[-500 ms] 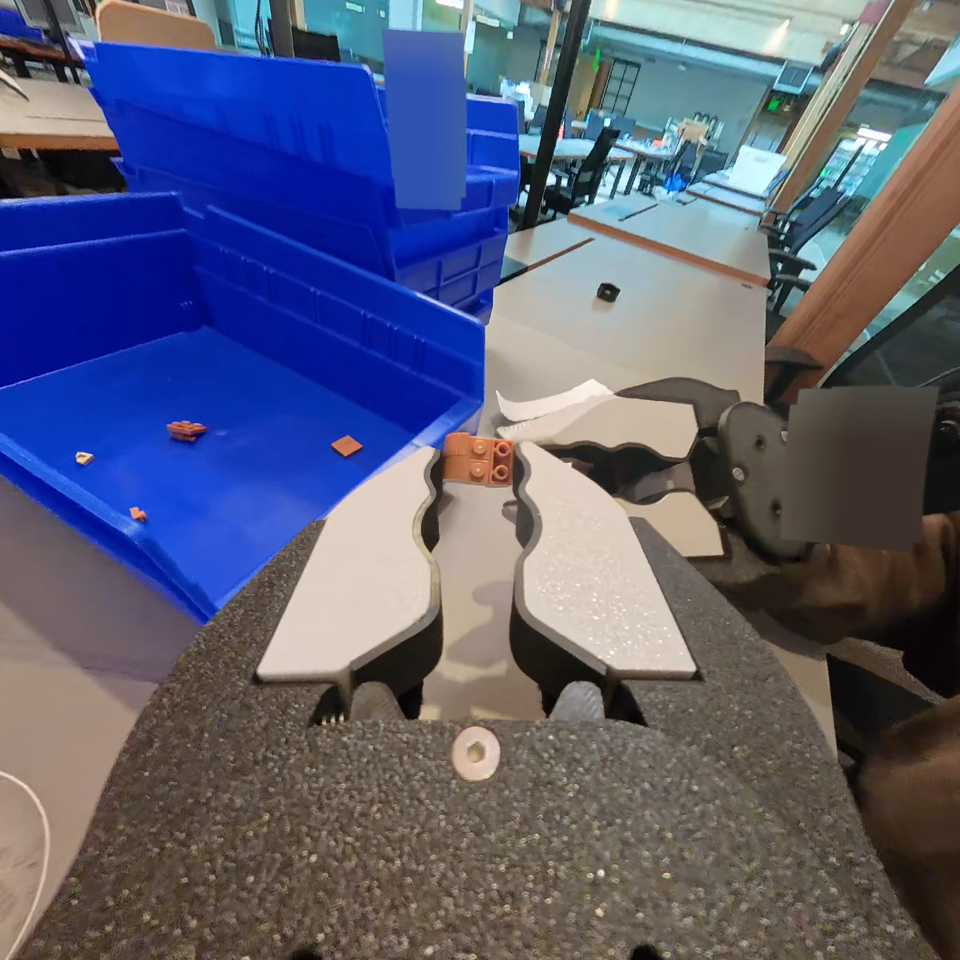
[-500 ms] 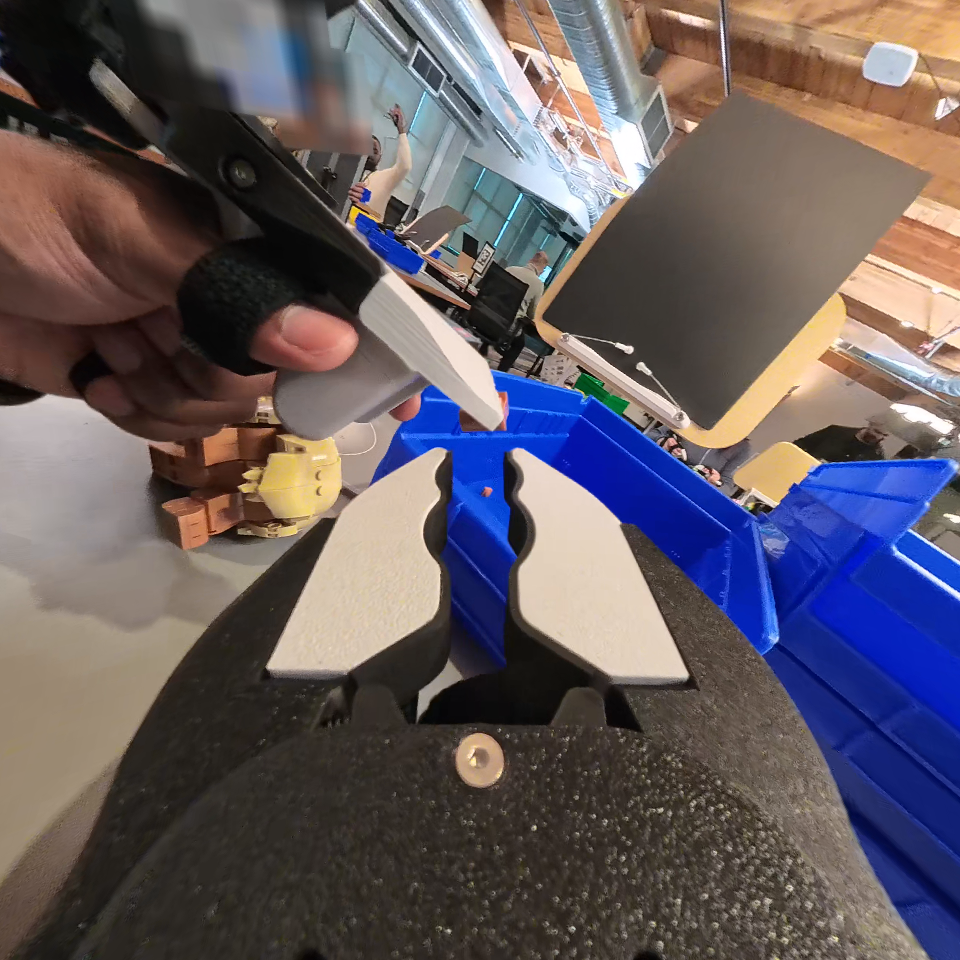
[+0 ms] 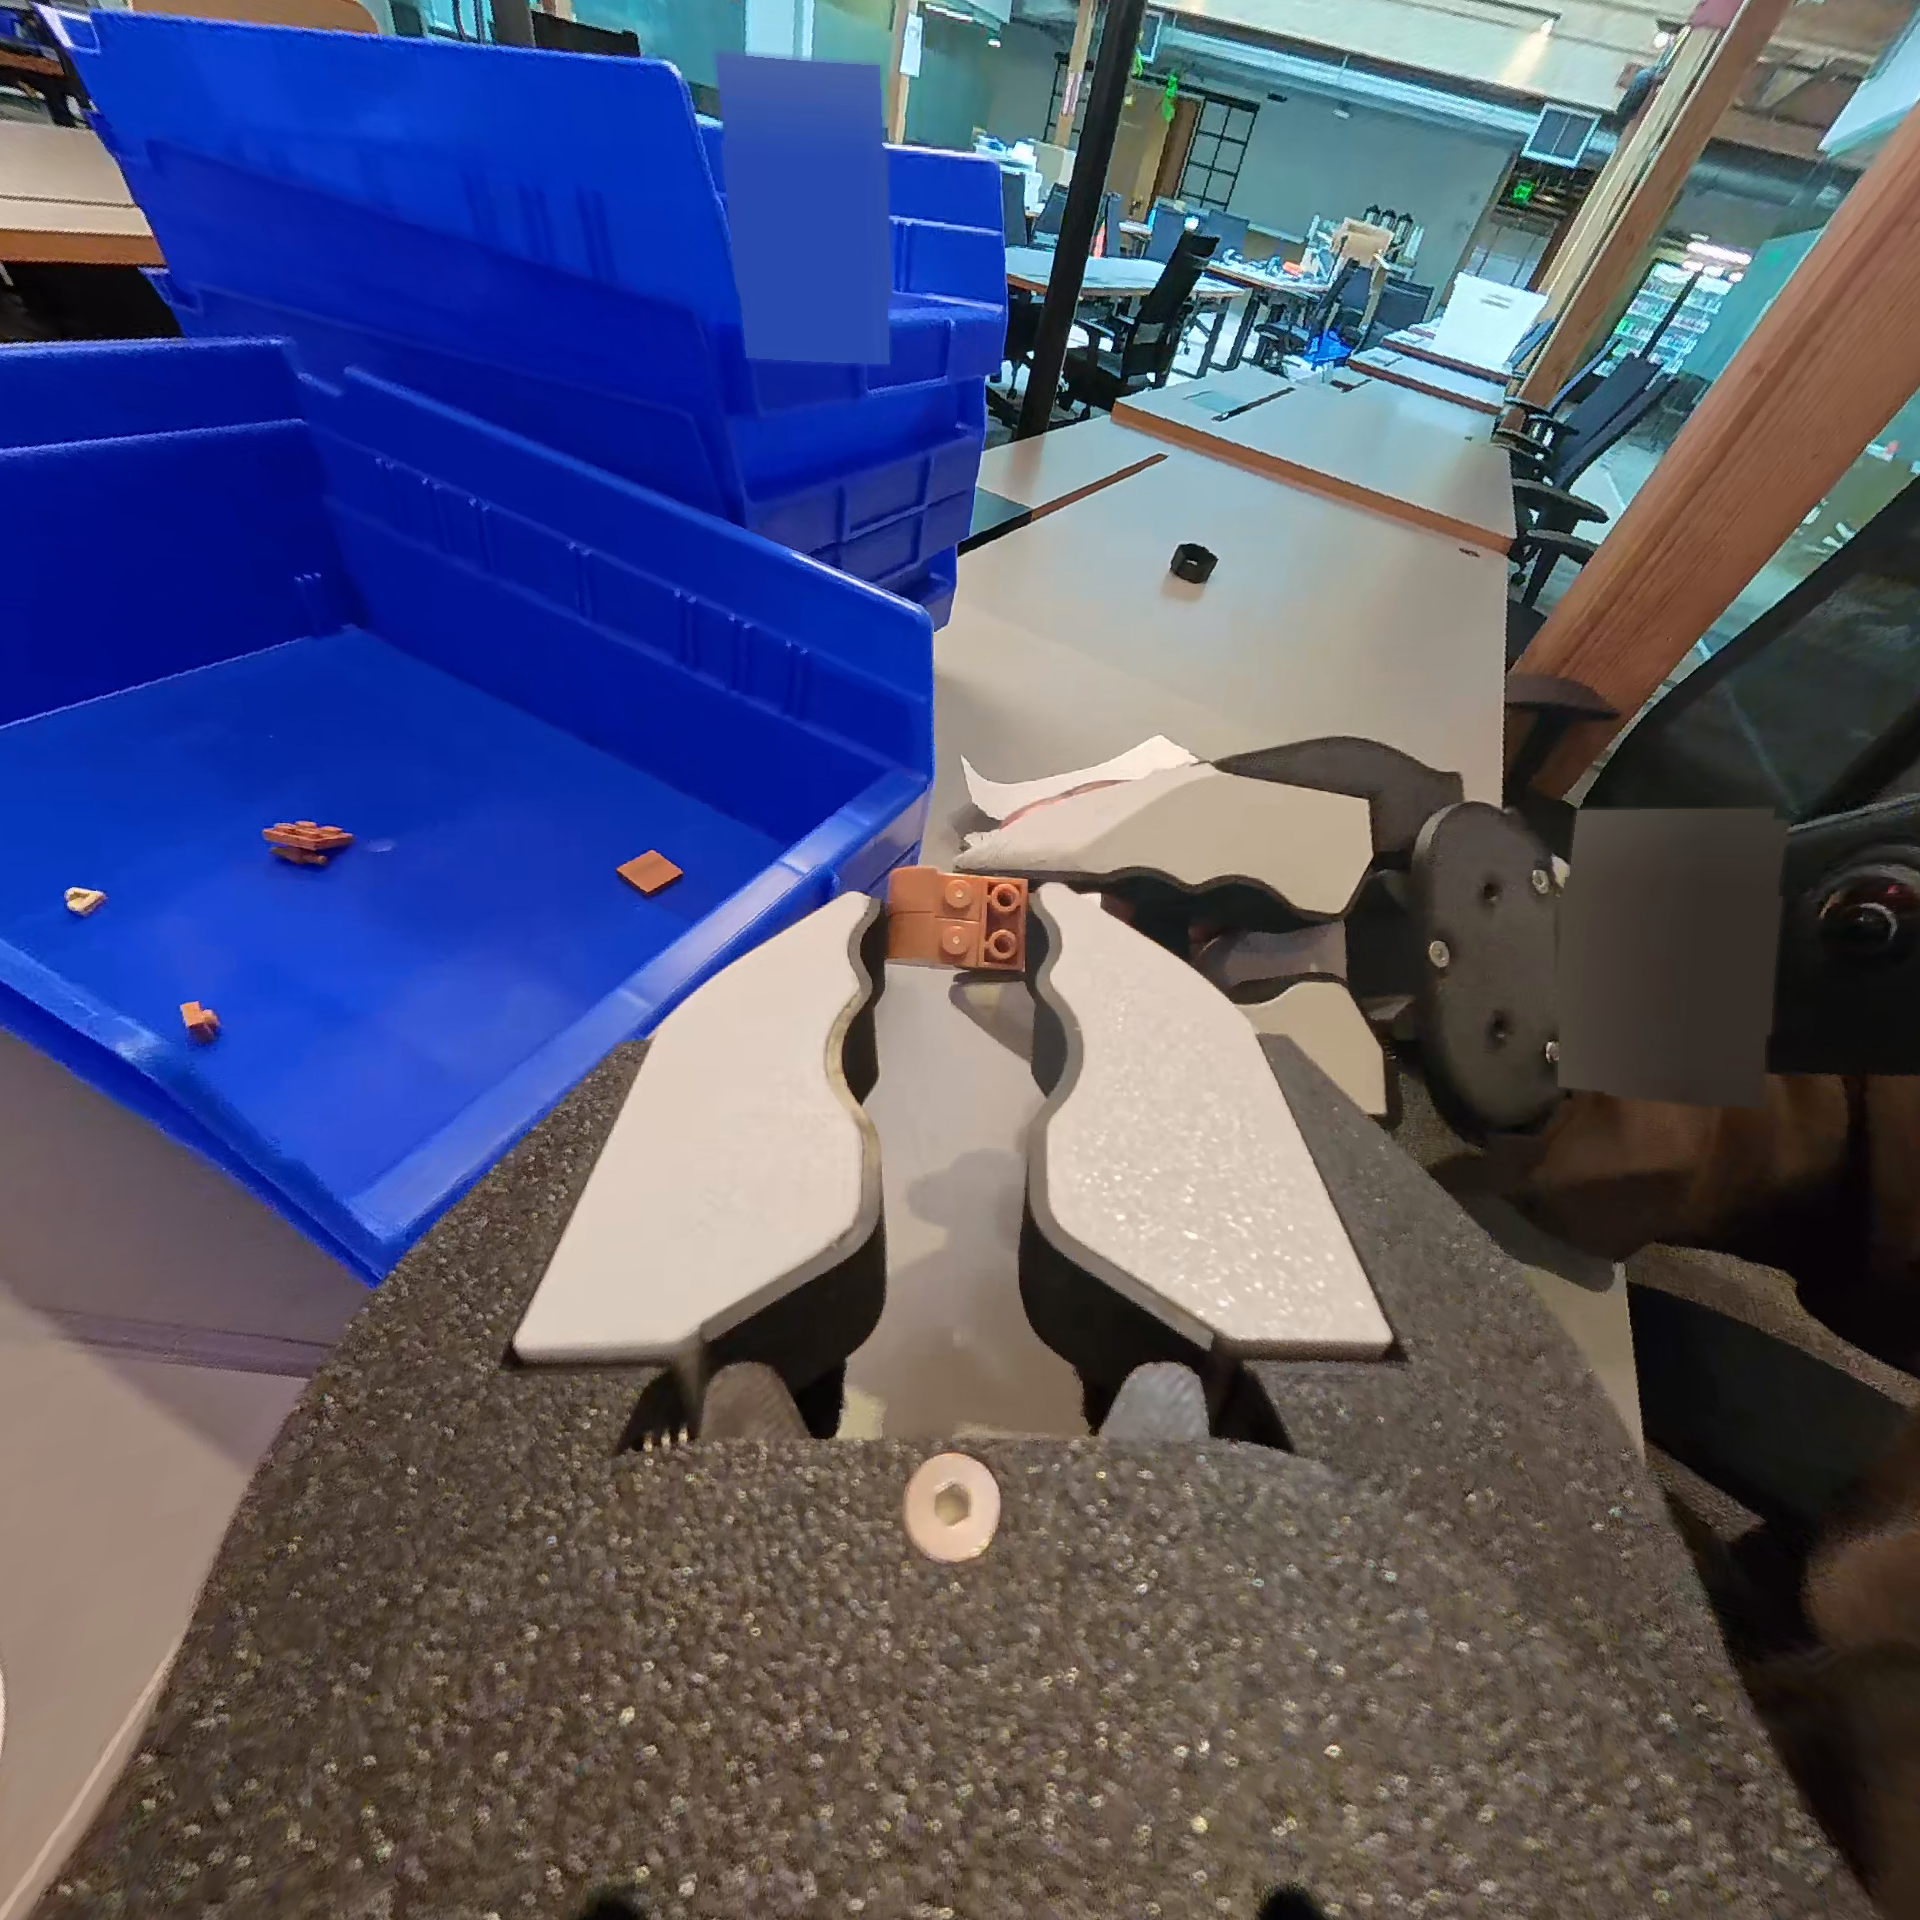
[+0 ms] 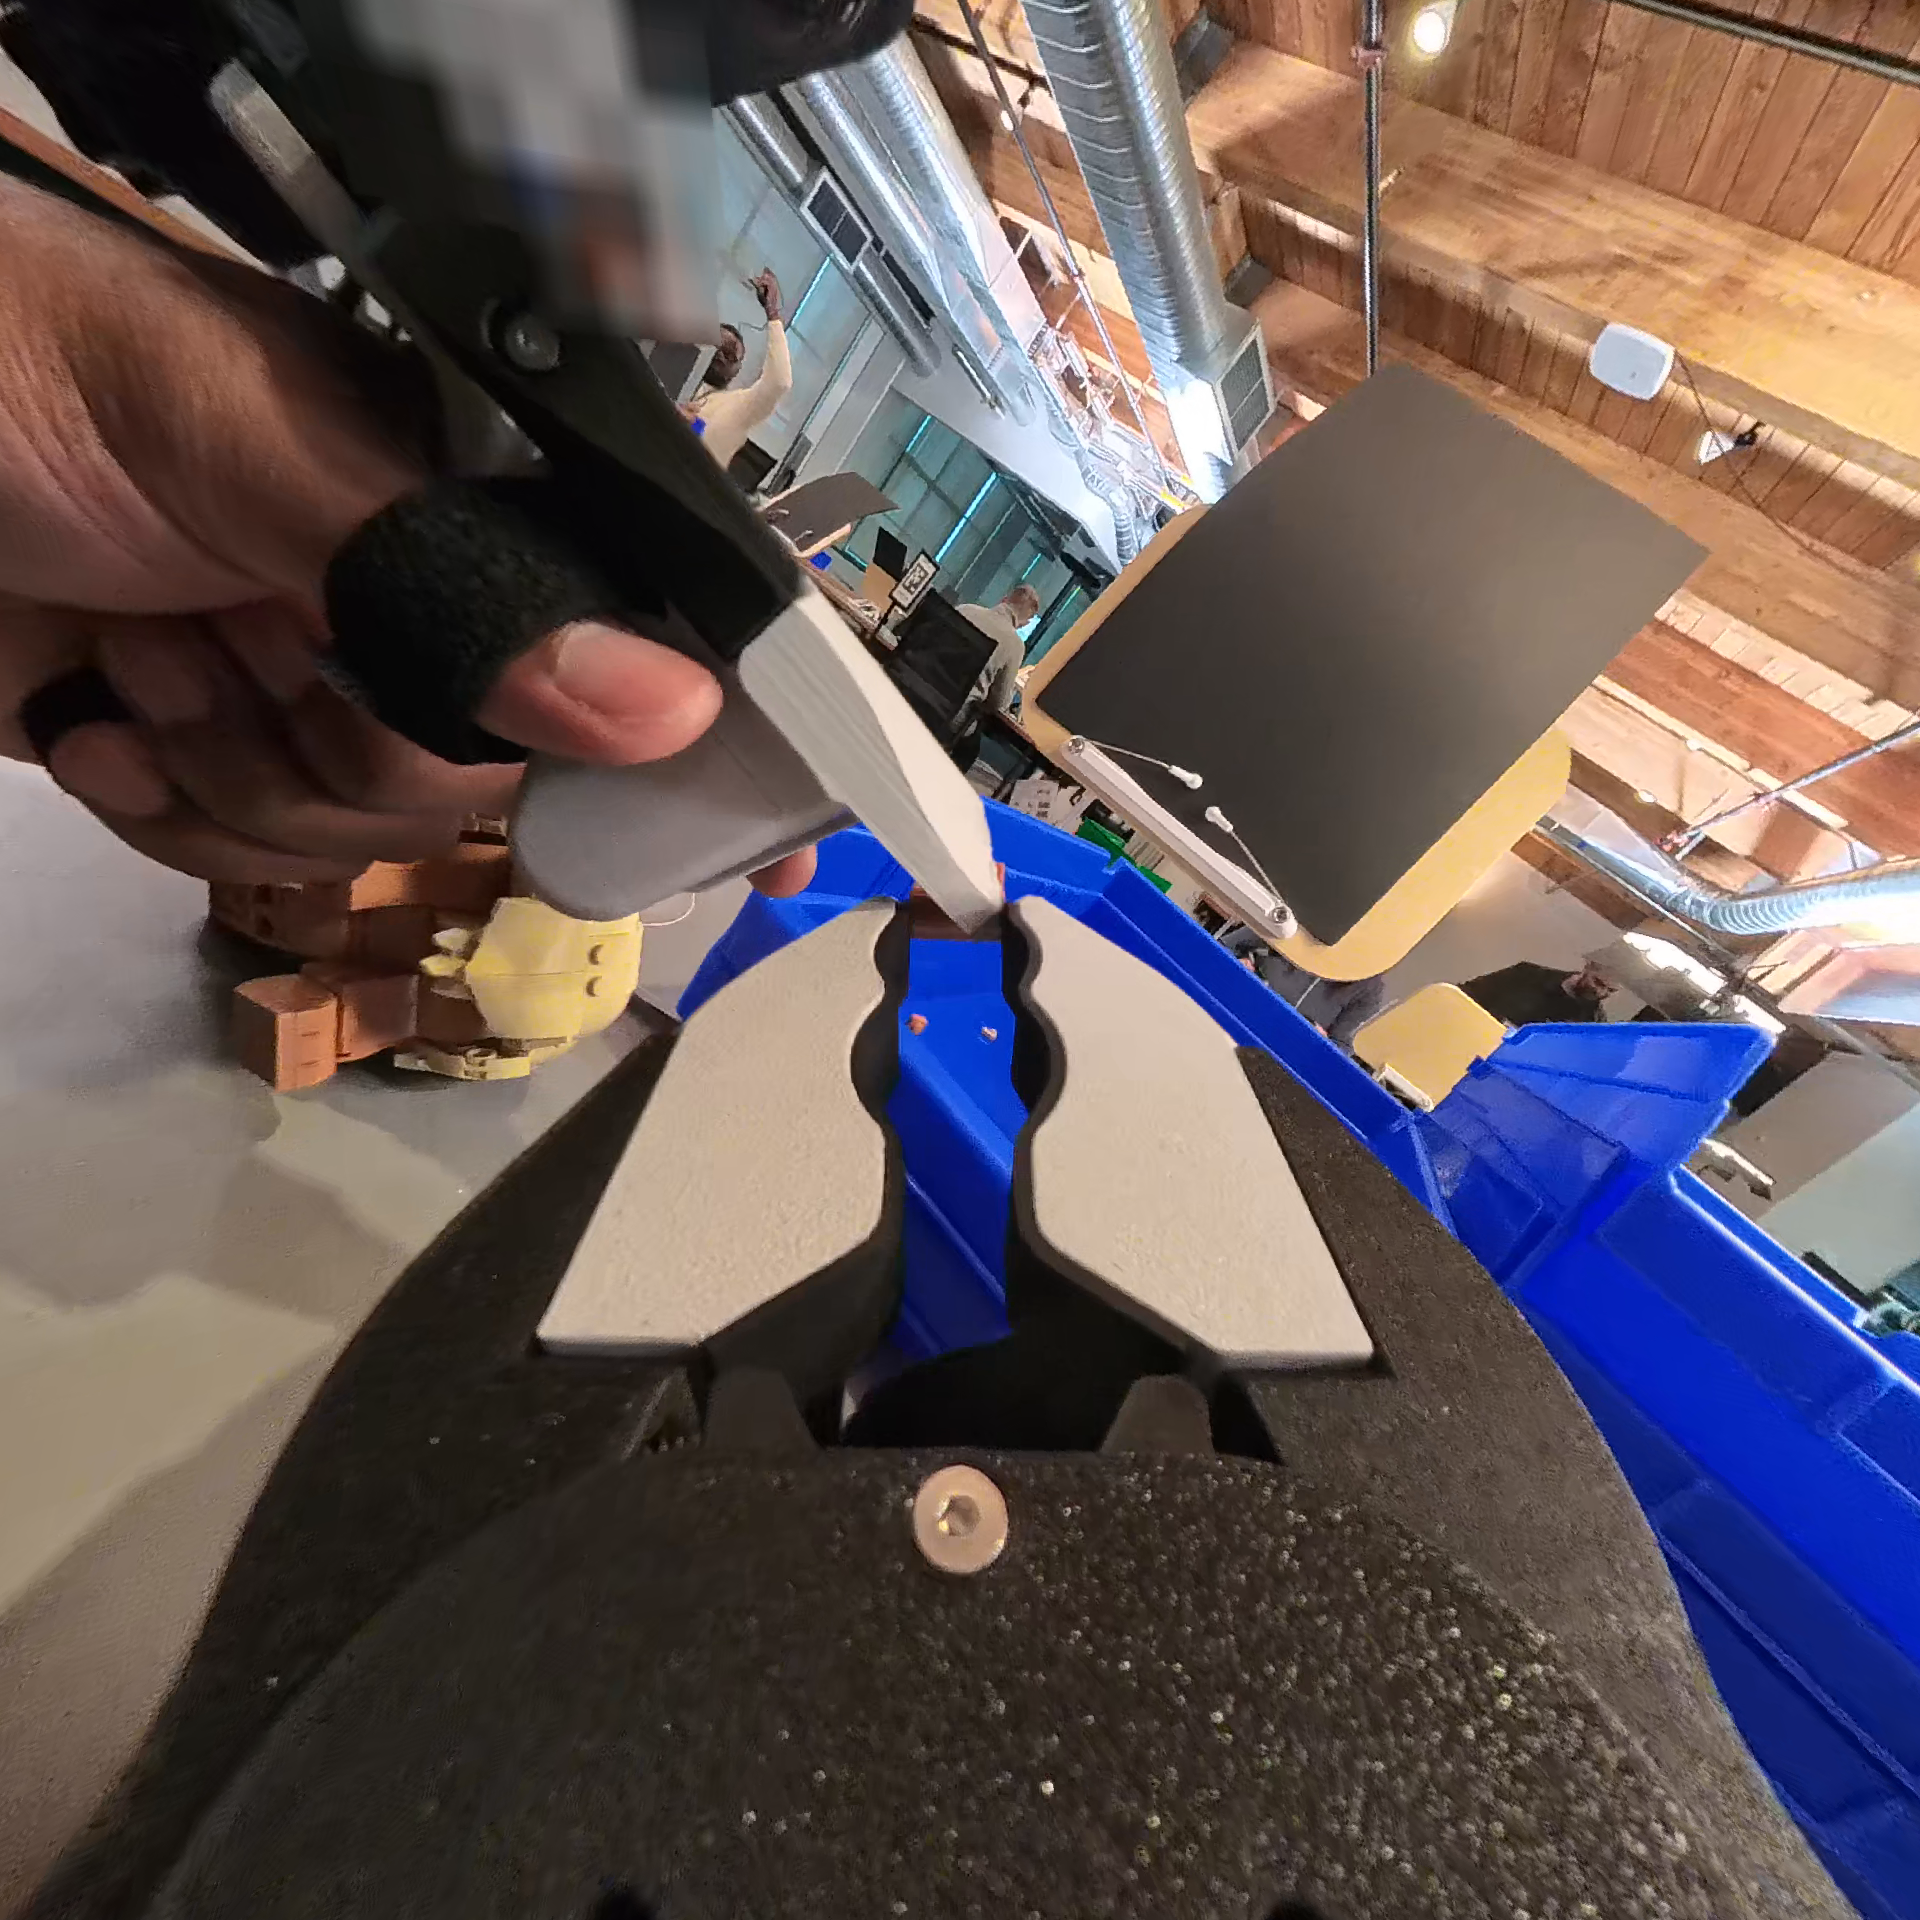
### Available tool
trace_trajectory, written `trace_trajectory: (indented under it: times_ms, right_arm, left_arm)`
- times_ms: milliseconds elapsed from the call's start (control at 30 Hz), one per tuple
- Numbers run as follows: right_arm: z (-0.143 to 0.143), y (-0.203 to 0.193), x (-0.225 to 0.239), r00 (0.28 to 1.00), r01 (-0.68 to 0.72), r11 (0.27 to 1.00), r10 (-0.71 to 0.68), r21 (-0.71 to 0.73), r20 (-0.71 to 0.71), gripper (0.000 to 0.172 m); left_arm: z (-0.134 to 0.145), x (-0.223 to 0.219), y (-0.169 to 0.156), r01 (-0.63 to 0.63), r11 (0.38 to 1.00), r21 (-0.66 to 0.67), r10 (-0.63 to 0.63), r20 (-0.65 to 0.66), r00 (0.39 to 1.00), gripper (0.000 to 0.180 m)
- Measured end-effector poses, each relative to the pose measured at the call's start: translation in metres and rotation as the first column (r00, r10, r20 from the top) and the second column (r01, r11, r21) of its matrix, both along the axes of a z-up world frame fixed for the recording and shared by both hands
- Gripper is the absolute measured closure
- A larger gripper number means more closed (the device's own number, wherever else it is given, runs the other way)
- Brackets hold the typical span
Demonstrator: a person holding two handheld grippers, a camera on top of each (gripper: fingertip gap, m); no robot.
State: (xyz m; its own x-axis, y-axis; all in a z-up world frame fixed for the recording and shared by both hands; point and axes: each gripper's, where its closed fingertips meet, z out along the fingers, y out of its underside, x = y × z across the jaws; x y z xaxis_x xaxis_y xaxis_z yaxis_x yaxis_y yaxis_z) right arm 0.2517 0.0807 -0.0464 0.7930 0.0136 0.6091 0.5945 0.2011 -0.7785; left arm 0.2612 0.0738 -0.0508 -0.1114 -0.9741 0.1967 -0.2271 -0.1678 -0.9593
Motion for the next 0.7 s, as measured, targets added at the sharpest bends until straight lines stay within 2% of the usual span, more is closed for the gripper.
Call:
trace_trajectory:
  times_ms: [167, 333, 467, 700]
  right_arm:
    - [0.003, -0.007, 0.004, 0.998, -0.058, 0.998, 0.058, 0.004, 0.016, 0.155]
    - [0.004, -0.031, 0.0, 0.969, -0.202, 0.978, 0.191, 0.057, 0.156, 0.156]
    - [0.002, -0.041, 0.002, 0.951, -0.268, 0.962, 0.257, 0.05, 0.171, 0.155]
    - [-0.013, -0.056, -0.013, 0.904, -0.396, 0.918, 0.393, -0.017, 0.171, 0.156]
  left_arm:
    - [0.004, -0.005, -0.004, 0.049, 0.999, -0.004, -0.049, 0.017, 0.999, 0.155]
    - [0.011, -0.012, -0.016, 0.184, 0.977, -0.103, -0.181, 0.037, 0.983, 0.155]
    - [0.0, -0.013, -0.037, 0.323, 0.919, -0.229, -0.336, -0.022, 0.941, 0.155]
    - [-0.009, -0.012, -0.057, 0.41, 0.863, -0.296, -0.438, -0.031, 0.899, 0.16]
